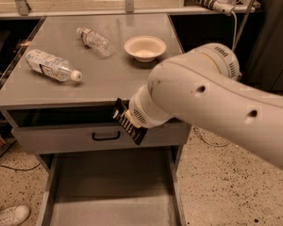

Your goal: Pick rxbar chocolate from middle drawer and place on counter

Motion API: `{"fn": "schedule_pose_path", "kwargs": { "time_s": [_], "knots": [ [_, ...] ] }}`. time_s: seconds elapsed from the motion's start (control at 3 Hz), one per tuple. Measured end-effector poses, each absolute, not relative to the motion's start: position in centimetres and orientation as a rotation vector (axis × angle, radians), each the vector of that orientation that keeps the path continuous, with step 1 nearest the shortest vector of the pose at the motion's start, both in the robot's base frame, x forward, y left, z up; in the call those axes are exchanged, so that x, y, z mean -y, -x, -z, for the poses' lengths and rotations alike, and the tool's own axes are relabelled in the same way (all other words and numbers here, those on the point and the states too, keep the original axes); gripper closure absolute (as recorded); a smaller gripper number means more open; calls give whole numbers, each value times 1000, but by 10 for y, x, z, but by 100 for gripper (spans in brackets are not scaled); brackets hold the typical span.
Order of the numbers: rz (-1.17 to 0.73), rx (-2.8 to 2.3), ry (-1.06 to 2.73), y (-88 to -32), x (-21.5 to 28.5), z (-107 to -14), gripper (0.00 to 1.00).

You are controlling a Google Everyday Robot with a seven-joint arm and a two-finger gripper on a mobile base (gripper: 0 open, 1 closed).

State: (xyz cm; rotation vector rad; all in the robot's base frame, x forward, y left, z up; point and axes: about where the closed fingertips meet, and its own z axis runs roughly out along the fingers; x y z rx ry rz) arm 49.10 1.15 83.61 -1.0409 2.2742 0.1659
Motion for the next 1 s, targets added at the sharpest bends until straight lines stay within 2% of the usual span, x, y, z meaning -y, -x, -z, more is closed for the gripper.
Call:
{"fn": "schedule_pose_path", "kwargs": {
  "time_s": [0.67, 1.0],
  "knots": [
    [-35, -2210, 1060, -528, 0, -904, 100],
    [-45, -2189, 1074, -550, -2, -920, 100]
  ]
}}
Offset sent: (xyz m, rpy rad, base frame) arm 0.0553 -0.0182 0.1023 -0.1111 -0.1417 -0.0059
